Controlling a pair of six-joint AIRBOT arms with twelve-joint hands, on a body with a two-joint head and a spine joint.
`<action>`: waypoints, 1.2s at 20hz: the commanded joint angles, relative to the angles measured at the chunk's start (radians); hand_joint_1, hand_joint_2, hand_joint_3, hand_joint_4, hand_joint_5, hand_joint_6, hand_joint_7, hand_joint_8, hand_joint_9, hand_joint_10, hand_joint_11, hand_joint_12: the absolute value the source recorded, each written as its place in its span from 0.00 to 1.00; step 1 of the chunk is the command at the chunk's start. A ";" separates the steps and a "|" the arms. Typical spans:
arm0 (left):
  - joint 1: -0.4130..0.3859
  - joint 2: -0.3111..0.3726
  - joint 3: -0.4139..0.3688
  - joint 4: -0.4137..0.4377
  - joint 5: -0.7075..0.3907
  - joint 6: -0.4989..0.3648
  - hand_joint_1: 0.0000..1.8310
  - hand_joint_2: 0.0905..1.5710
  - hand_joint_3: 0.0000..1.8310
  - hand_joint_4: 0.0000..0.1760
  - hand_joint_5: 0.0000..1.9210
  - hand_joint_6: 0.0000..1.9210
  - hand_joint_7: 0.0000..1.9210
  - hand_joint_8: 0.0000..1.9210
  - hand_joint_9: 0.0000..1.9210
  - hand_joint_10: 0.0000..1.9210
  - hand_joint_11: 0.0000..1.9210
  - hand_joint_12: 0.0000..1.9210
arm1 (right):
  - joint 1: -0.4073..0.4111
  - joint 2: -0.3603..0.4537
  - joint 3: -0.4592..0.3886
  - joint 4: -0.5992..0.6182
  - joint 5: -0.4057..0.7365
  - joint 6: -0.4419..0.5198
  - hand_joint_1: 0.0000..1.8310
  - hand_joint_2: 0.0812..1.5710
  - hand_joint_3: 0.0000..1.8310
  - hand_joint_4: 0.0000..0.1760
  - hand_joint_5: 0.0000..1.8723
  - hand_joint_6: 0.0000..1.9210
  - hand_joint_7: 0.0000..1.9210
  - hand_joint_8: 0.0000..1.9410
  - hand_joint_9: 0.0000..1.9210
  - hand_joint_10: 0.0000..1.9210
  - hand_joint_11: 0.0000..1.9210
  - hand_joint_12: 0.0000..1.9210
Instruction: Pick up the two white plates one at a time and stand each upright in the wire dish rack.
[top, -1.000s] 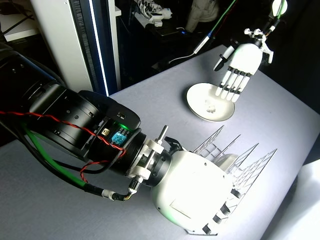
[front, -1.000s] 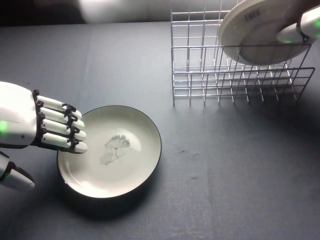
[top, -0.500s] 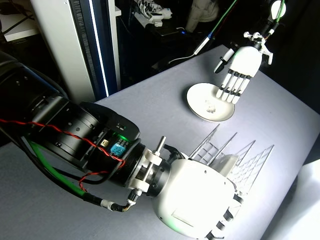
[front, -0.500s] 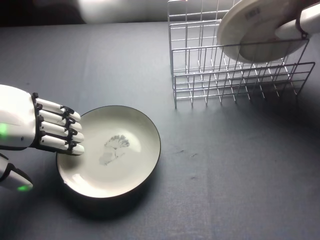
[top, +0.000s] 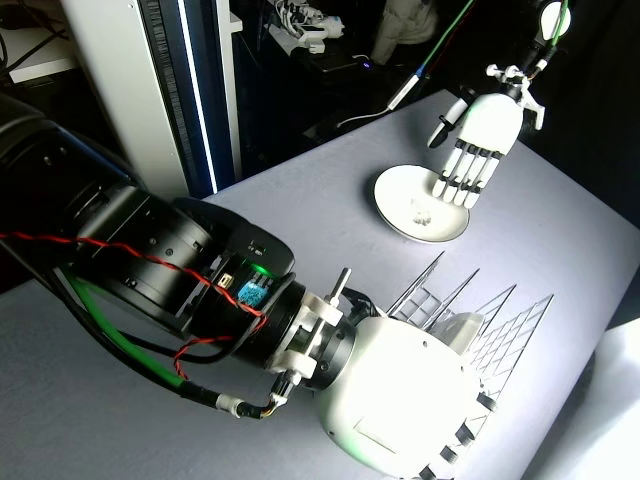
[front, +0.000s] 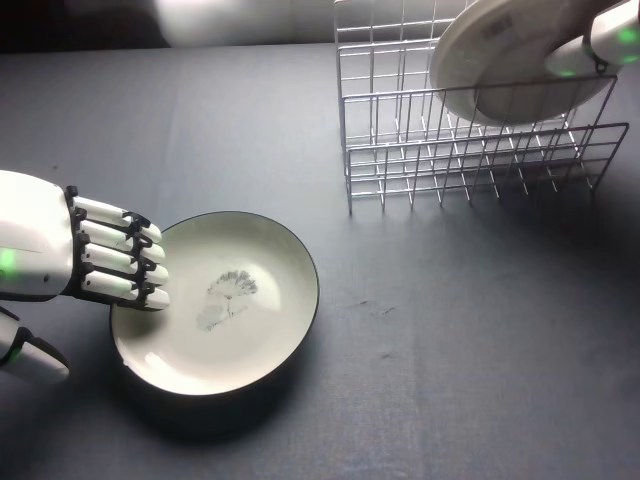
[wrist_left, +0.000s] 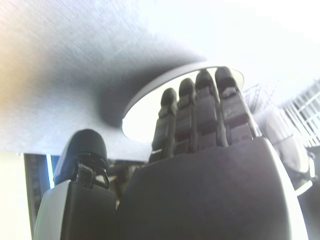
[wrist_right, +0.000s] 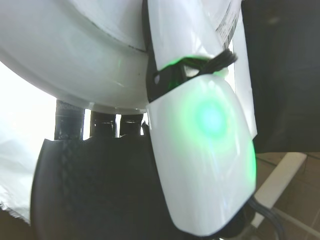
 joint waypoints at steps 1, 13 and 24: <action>0.001 -0.002 0.006 -0.032 -0.009 -0.002 0.00 0.83 0.00 0.00 0.07 0.00 0.07 0.00 0.05 0.00 0.00 0.14 | 0.022 0.010 -0.007 0.009 0.104 0.016 0.82 0.65 0.00 0.00 0.53 0.42 0.55 0.40 0.56 0.43 0.50 0.73; 0.001 -0.002 0.009 -0.032 -0.009 -0.002 0.00 0.83 0.00 0.00 0.08 0.00 0.08 0.00 0.06 0.01 0.00 0.16 | 0.043 0.024 -0.051 0.005 0.107 -0.004 0.82 0.65 0.00 0.00 0.53 0.42 0.55 0.39 0.57 0.43 0.49 0.74; 0.001 -0.002 0.009 -0.031 -0.009 -0.001 0.00 0.83 0.00 0.00 0.06 0.00 0.05 0.00 0.04 0.00 0.00 0.13 | 0.013 0.024 -0.051 0.001 0.119 -0.007 0.75 0.72 0.00 0.00 0.41 0.63 0.50 0.52 0.46 0.66 0.38 0.57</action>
